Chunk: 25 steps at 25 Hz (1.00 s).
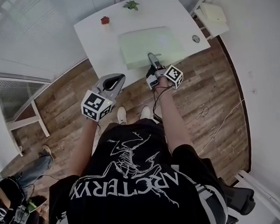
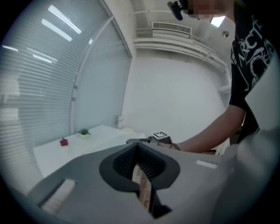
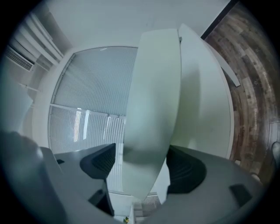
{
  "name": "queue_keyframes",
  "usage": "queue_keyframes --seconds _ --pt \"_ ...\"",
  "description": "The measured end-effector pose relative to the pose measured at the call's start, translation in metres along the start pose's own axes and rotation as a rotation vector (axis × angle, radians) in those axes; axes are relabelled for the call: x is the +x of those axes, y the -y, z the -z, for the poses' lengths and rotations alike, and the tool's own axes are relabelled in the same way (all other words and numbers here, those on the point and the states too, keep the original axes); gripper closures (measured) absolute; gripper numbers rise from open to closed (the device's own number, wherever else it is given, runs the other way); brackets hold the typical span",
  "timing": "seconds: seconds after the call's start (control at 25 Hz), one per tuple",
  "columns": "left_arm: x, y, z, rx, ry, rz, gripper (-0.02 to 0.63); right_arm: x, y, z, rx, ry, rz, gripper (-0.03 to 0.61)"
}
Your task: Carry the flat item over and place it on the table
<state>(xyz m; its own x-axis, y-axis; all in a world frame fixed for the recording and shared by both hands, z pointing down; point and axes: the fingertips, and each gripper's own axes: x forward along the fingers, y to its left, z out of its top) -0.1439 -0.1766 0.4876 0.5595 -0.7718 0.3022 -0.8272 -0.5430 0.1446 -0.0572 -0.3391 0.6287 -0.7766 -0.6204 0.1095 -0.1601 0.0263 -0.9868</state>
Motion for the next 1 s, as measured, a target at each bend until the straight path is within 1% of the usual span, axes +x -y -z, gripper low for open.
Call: queue_keyframes --seconds 0.04,0.08,0.16,0.2,0.28,0.4,0.6,0.76,0.88,1.0 --pt "0.022 0.003 0.017 -0.017 -0.058 0.038 0.615 0.001 0.0 0.001 0.001 0.003 0.001 0.213" --pt "0.042 0.002 0.035 -0.032 -0.13 0.046 0.615 0.001 0.0 0.002 0.003 0.006 0.001 0.213" --pt "0.071 -0.012 0.071 -0.052 -0.282 -0.001 0.615 0.001 0.002 0.004 0.006 0.01 0.003 0.213" --pt "0.08 -0.019 0.083 -0.06 -0.334 -0.031 0.615 0.0 0.003 0.005 0.009 0.01 0.006 0.213" --pt "0.092 -0.034 0.096 -0.072 -0.385 -0.073 0.615 -0.001 0.004 0.006 0.017 0.008 0.011 0.213" --pt "0.101 -0.046 0.101 -0.062 -0.408 -0.098 0.609 -0.003 0.006 0.007 0.031 0.002 0.019 0.213" --pt "0.119 -0.046 0.104 -0.042 -0.428 -0.087 0.609 -0.004 0.021 0.006 0.05 -0.01 0.068 0.213" --pt "0.128 -0.055 0.108 -0.041 -0.446 -0.088 0.609 0.002 0.034 0.016 0.075 -0.034 0.102 0.213" --pt "0.136 -0.058 0.109 -0.025 -0.455 -0.078 0.609 0.005 0.039 0.023 0.073 -0.078 0.114 0.213" --pt "0.142 -0.065 0.112 -0.02 -0.465 -0.089 0.609 0.009 0.043 0.033 0.057 -0.17 0.148 0.213"
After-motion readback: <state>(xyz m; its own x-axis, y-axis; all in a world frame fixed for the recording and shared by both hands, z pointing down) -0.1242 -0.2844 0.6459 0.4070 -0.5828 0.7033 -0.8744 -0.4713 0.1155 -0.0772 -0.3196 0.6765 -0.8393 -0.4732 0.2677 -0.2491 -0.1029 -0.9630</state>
